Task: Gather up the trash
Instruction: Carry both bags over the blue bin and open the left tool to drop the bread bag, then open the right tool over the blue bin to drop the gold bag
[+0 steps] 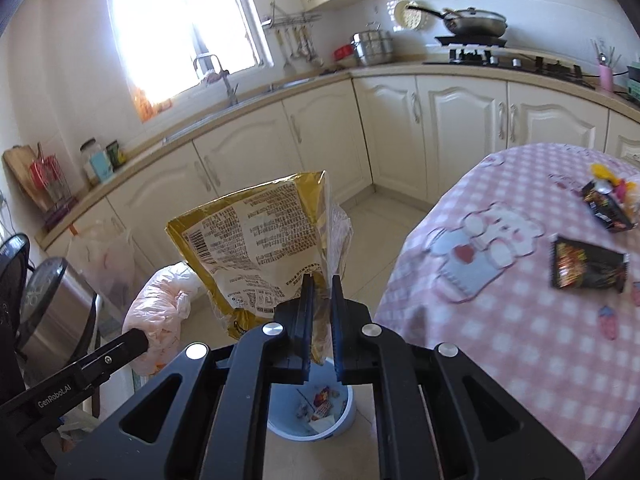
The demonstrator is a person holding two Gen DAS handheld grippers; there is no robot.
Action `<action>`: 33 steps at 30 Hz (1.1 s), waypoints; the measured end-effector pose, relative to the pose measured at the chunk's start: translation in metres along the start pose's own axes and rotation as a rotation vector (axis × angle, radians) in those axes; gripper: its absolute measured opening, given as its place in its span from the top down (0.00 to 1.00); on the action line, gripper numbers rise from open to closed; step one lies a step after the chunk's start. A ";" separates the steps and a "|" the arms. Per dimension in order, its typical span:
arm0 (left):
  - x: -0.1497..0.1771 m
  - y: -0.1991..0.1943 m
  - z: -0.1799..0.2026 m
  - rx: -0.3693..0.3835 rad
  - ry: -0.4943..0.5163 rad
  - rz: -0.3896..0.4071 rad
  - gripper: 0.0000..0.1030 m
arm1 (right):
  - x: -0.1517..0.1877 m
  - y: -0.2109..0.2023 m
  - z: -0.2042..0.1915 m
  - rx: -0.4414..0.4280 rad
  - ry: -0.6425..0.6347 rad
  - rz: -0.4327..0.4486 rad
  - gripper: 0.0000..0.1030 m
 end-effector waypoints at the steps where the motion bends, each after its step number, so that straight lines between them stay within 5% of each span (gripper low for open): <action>1: -0.001 0.007 -0.011 -0.018 -0.013 -0.007 0.86 | 0.003 0.007 -0.003 0.000 -0.005 -0.011 0.93; 10: 0.000 0.066 -0.069 -0.116 -0.074 -0.105 0.86 | 0.024 0.069 -0.021 0.018 -0.020 -0.103 0.93; 19: 0.000 0.115 -0.087 -0.105 -0.136 -0.190 0.75 | 0.038 0.101 -0.016 0.026 0.000 -0.140 0.93; 22: 0.002 0.124 -0.087 -0.114 -0.134 -0.201 0.66 | 0.041 0.109 -0.016 0.025 0.002 -0.155 0.93; 33: 0.009 0.124 -0.096 -0.128 -0.139 -0.210 0.64 | 0.052 0.125 -0.031 -0.007 -0.012 -0.195 0.93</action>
Point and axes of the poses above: each gripper's, at about its wrist camera, not at the fingertips, and y roughly the way its jaws point, z to its right, x to its underside, the point moved 5 cm from there along y, roughly the way its jaws point, and after that the axes turned 11 degrees about -y, right-handed, at the moved point
